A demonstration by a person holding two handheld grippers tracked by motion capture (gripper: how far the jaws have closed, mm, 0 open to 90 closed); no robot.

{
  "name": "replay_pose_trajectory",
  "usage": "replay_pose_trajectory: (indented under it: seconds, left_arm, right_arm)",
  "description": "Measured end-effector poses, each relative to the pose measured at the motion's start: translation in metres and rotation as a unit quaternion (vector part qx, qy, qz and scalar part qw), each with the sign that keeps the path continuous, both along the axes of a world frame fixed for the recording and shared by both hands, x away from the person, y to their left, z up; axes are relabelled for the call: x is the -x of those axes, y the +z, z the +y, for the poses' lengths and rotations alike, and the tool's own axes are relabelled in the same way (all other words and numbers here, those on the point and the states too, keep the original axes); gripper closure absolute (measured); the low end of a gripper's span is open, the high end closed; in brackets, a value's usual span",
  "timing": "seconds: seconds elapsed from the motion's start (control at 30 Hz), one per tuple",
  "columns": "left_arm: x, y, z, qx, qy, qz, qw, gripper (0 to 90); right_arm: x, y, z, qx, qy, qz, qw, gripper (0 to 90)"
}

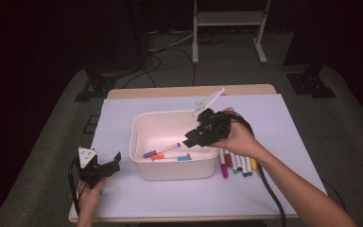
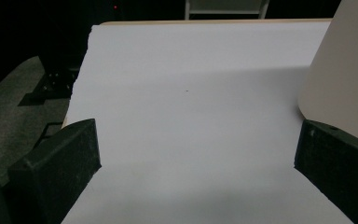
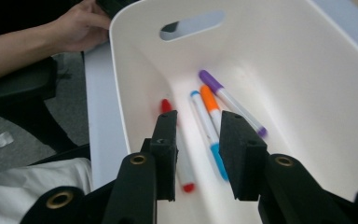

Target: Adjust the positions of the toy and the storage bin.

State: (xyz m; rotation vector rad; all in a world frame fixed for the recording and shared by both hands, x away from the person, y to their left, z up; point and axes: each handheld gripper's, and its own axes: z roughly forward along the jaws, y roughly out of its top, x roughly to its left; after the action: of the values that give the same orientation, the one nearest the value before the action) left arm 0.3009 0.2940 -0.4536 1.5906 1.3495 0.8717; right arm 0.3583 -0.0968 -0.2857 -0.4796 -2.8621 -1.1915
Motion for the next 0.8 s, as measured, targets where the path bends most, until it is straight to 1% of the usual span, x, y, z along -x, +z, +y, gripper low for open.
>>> replay_pose_trajectory:
  seconds: [0.03,0.07,0.13,0.17,0.23,0.27,0.3,0.37,0.4,0.43,0.53,0.57,0.6,0.63,0.8]
  left_arm:
    - [0.000,0.000,0.000,0.000,0.000,0.000,1.0000,0.0]
    - [0.000,0.000,0.000,0.001,0.000,0.000,1.0000,0.0]
    - [0.000,0.000,0.000,0.000,0.000,0.000,1.0000,0.0]
    - [0.000,0.000,0.000,0.000,0.000,0.000,1.0000,0.0]
    - [0.000,0.000,0.000,-0.001,0.000,-0.001,1.0000,0.0]
    - [0.000,0.000,0.000,-0.001,0.000,-0.001,1.0000,0.0]
    - [0.000,0.000,0.000,-0.001,0.000,-0.001,1.0000,0.0]
    - [0.000,0.000,0.000,-0.001,0.000,-0.001,1.0000,0.0]
    - [0.000,0.000,-0.001,-0.001,0.000,-0.001,1.0000,0.0]
    - [0.000,0.000,-0.001,-0.002,0.000,-0.001,1.0000,0.0]
    - [0.000,0.000,-0.001,-0.002,0.000,0.000,1.0000,0.0]
    - [0.000,0.000,-0.001,-0.002,0.000,0.000,1.0000,0.0]
    - [0.000,0.000,-0.001,-0.002,0.001,-0.002,1.0000,0.0]
    - [0.000,0.000,-0.001,-0.003,0.001,-0.002,1.0000,0.0]
    - [0.000,0.000,-0.001,-0.003,0.001,-0.002,1.0000,0.0]
  right_arm:
    - [0.000,0.000,0.000,0.000,0.000,0.000,1.0000,65.8]
    - [0.002,0.003,-0.016,-0.001,-0.015,-0.005,0.9999,64.4]
    - [0.005,0.005,-0.032,-0.004,-0.031,-0.009,0.9995,62.9]
    - [0.005,0.005,-0.032,-0.004,-0.031,-0.009,0.9995,62.9]
    - [0.007,0.005,-0.048,-0.006,-0.048,-0.012,0.9988,61.5]
    - [0.009,0.004,-0.064,-0.009,-0.066,-0.012,0.9977,60.9]
    - [0.009,0.004,-0.064,-0.009,-0.066,-0.012,0.9977,60.9]
    - [0.012,0.001,-0.079,-0.011,-0.084,-0.012,0.9963,60.3]
    - [0.014,-0.001,-0.089,-0.014,-0.095,-0.011,0.9953,60.2]
    - [0.015,-0.005,-0.103,-0.015,-0.108,-0.013,0.9940,59.8]
    - [0.018,-0.014,-0.123,-0.015,-0.132,-0.011,0.9911,59.5]
    - [0.018,-0.014,-0.123,-0.015,-0.132,-0.011,0.9911,59.5]
    - [0.018,-0.017,-0.129,-0.013,-0.139,-0.010,0.9902,59.5]
    - [0.019,-0.026,-0.140,-0.009,-0.153,-0.008,0.9882,59.4]
    - [0.019,-0.052,-0.161,0.005,-0.188,0.001,0.9821,59.0]
